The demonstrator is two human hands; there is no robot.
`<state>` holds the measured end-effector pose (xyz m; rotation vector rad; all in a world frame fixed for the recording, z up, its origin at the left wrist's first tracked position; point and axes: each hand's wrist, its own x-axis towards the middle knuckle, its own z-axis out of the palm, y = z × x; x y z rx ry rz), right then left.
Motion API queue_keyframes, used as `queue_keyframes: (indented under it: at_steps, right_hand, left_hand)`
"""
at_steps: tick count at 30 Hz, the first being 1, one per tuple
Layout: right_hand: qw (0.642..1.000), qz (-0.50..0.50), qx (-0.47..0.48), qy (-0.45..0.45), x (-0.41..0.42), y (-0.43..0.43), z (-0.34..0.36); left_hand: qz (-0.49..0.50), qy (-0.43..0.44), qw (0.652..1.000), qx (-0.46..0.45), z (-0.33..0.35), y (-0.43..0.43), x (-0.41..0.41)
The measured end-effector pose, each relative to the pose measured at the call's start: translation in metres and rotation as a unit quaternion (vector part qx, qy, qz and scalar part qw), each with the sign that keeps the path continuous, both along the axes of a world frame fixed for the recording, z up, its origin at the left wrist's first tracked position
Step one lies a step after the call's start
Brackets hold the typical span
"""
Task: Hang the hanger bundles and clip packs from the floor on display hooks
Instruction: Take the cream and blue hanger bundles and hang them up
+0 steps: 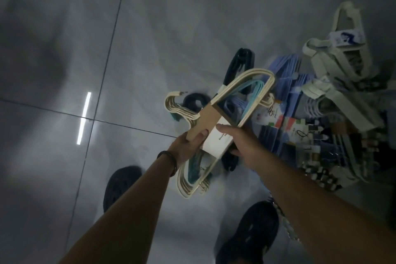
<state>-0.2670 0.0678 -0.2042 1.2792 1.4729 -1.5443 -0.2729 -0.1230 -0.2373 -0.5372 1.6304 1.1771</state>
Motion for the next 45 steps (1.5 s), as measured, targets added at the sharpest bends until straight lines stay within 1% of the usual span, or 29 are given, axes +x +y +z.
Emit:
queue_keyframes:
  at_steps: [2,4,7,9,11,15,17,18,20,21,22,23,24,26,27,28,29,30,31,32,33,37,39,41,42,43,44,45]
  right_hand:
    - [1.0,-0.023,0.0,0.018,0.006,-0.001,-0.001]
    - [0.998,-0.044,-0.006,0.045,0.014,-0.001,0.002]
    - [0.996,-0.049,-0.038,0.061,0.02,0.002,0.026]
    - [0.995,-0.045,-0.055,0.067,0.023,0.005,0.05]
    - [0.995,-0.049,-0.061,0.07,0.026,0.01,0.081]
    - [0.994,-0.03,-0.046,0.094,0.027,0.025,0.167]
    - [0.993,-0.002,0.013,0.116,0.028,0.039,0.229]
    - [0.989,0.035,0.056,0.132,0.031,0.045,0.263]
    - [0.964,0.167,0.14,0.153,0.033,0.062,0.34]
    - [0.943,0.234,0.191,0.142,0.035,0.073,0.379]
    - [0.912,0.293,0.255,0.13,0.036,0.085,0.42]
    - [0.879,0.334,0.318,0.126,0.034,0.096,0.465]
    - [0.852,0.338,0.371,0.147,0.028,0.107,0.512]
    - [0.815,0.285,0.437,0.251,0.019,0.126,0.605]
    - [0.789,0.279,0.46,0.295,0.013,0.137,0.644]
    - [0.756,0.317,0.479,0.314,0.009,0.149,0.677]
    - [0.731,0.369,0.481,0.314,0.006,0.16,0.709]
    - [0.73,0.402,0.46,0.305,0.005,0.168,0.737]
    - [0.752,0.405,0.423,0.302,0.004,0.174,0.764]
    - [0.78,0.385,0.385,0.308,0.007,0.181,0.791]
    - [0.795,0.362,0.37,0.317,0.012,0.19,0.814]
    - [0.816,0.237,0.356,0.389,0.046,0.232,0.9]
    - [0.815,0.17,0.347,0.43,0.066,0.246,0.938]
    - [0.808,0.089,0.335,0.476,0.085,0.257,0.97]
    - [0.8,0.044,0.327,0.5,0.095,0.261,0.985]
    - [0.792,0.005,0.328,0.515,0.105,0.267,0.998]
    - [0.784,-0.031,0.332,0.524,0.115,0.271,1.011]
    - [0.774,-0.065,0.334,0.533,0.127,0.274,1.024]
  left_hand:
    - [0.048,-0.054,0.997,0.034,-0.001,-0.005,-0.001]
    - [0.101,-0.1,0.987,0.07,0.012,-0.009,-0.002]
    - [0.12,-0.116,0.981,0.102,0.038,-0.016,0.006]
    - [0.123,-0.107,0.979,0.119,0.065,-0.019,0.008]
    - [0.113,-0.079,0.983,0.124,0.095,-0.019,0.007]
    - [0.045,-0.007,0.994,0.101,0.187,-0.007,-0.018]
    - [-0.004,0.032,0.995,0.095,0.245,0.004,-0.04]
    - [-0.027,0.047,0.994,0.093,0.279,0.01,-0.052]
    - [-0.068,0.079,0.99,0.091,0.354,0.022,-0.078]
    - [-0.099,0.097,0.986,0.088,0.394,0.031,-0.091]
    - [-0.134,0.118,0.98,0.083,0.434,0.04,-0.102]
    - [-0.176,0.144,0.971,0.076,0.474,0.05,-0.112]
    - [-0.225,0.175,0.956,0.063,0.515,0.061,-0.121]
    - [-0.335,0.242,0.91,0.03,0.597,0.088,-0.134]
    - [-0.38,0.271,0.884,0.022,0.64,0.102,-0.139]
    - [-0.419,0.299,0.857,0.02,0.682,0.118,-0.142]
    - [-0.456,0.323,0.829,0.016,0.724,0.134,-0.143]
    - [-0.487,0.343,0.803,0.015,0.766,0.15,-0.141]
    - [-0.512,0.362,0.779,0.013,0.805,0.164,-0.138]
    - [-0.535,0.384,0.753,0.01,0.842,0.181,-0.135]
    - [-0.554,0.405,0.727,0.004,0.877,0.197,-0.13]
    - [-0.61,0.49,0.623,-0.012,0.998,0.259,-0.106]
    - [-0.637,0.531,0.558,-0.029,1.052,0.288,-0.093]
    - [-0.644,0.581,0.495,-0.05,1.103,0.316,-0.075]
    - [-0.642,0.612,0.454,-0.079,1.124,0.328,-0.067]
    - [-0.627,0.654,0.406,-0.121,1.143,0.336,-0.058]
    - [-0.584,0.709,0.359,-0.166,1.159,0.341,-0.047]
    - [-0.514,0.77,0.325,-0.19,1.172,0.343,-0.035]
